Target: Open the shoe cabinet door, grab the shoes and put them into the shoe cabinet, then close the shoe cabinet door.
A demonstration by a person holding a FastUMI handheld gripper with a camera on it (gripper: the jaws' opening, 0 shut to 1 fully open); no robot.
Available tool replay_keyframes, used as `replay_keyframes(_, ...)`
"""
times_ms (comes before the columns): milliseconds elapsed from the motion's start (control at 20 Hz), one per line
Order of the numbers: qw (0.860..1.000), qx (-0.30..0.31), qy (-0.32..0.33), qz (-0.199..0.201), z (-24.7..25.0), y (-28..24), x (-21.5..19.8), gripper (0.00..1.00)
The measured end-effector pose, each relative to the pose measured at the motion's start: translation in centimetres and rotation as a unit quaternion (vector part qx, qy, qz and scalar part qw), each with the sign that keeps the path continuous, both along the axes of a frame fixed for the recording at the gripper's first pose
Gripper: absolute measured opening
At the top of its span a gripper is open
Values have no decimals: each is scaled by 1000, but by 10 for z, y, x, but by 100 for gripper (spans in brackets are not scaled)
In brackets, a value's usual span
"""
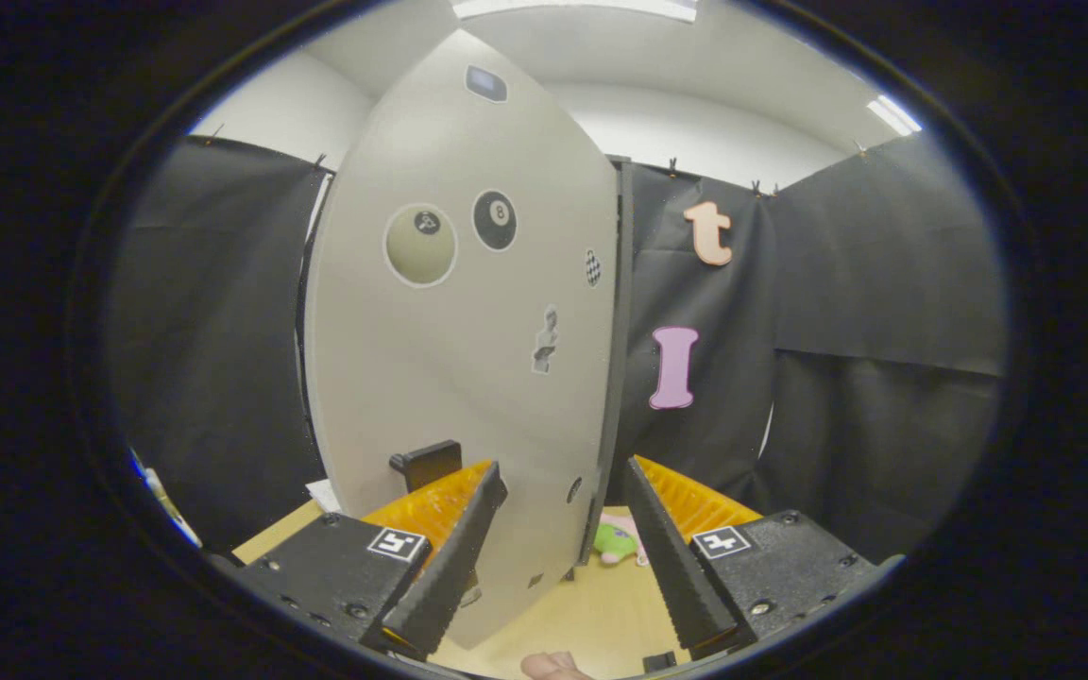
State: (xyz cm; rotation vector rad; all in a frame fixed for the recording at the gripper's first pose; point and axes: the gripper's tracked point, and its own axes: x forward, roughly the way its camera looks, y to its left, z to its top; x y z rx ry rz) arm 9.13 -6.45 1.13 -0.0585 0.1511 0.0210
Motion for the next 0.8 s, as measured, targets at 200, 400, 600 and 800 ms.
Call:
replay_keyframes(200,1000,1,0,17,-9,41,22,89)
replay_keyframes(400,998,36,13,55,-41,90,42,92)
replay_keyframes(600,997,45,-10,59,-47,114,47,94)
replay_keyframes(800,997,34,-48,43,-44,116,37,96)
